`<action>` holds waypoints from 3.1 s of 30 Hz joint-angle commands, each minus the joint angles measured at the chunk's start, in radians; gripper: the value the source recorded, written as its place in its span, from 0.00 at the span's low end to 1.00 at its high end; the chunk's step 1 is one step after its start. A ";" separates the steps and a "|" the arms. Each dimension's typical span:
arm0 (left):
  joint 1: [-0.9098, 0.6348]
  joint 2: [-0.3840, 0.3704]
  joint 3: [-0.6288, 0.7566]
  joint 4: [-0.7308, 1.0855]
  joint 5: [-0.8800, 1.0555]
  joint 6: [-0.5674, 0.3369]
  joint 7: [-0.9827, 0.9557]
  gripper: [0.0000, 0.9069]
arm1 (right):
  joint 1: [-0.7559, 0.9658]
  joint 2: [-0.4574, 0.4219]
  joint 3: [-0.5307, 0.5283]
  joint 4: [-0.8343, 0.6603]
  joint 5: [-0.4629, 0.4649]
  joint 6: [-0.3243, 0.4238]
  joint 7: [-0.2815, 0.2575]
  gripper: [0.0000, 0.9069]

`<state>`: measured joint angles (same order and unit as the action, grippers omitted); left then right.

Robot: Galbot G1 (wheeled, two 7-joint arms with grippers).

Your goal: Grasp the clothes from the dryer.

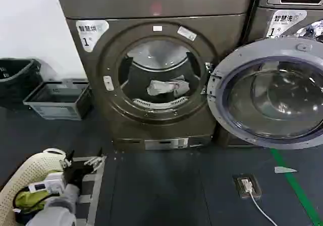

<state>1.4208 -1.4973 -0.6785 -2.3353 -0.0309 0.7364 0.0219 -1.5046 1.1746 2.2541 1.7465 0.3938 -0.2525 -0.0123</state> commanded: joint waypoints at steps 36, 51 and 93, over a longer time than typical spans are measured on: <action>-0.008 0.010 -0.001 -0.009 0.000 0.049 0.024 1.00 | 0.005 -0.008 -0.030 -0.018 0.054 0.033 0.113 1.00; -0.001 0.009 0.002 -0.015 0.000 0.049 0.034 1.00 | -0.003 -0.004 -0.029 -0.019 0.057 0.037 0.114 1.00; 0.009 0.015 0.021 -0.029 -0.007 0.049 0.030 1.00 | -0.011 0.002 -0.015 -0.004 0.147 0.109 0.161 1.00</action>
<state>1.4312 -1.4845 -0.6614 -2.3676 -0.0371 0.7364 0.0529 -1.5161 1.1749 2.2375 1.7386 0.5152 -0.1565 0.1425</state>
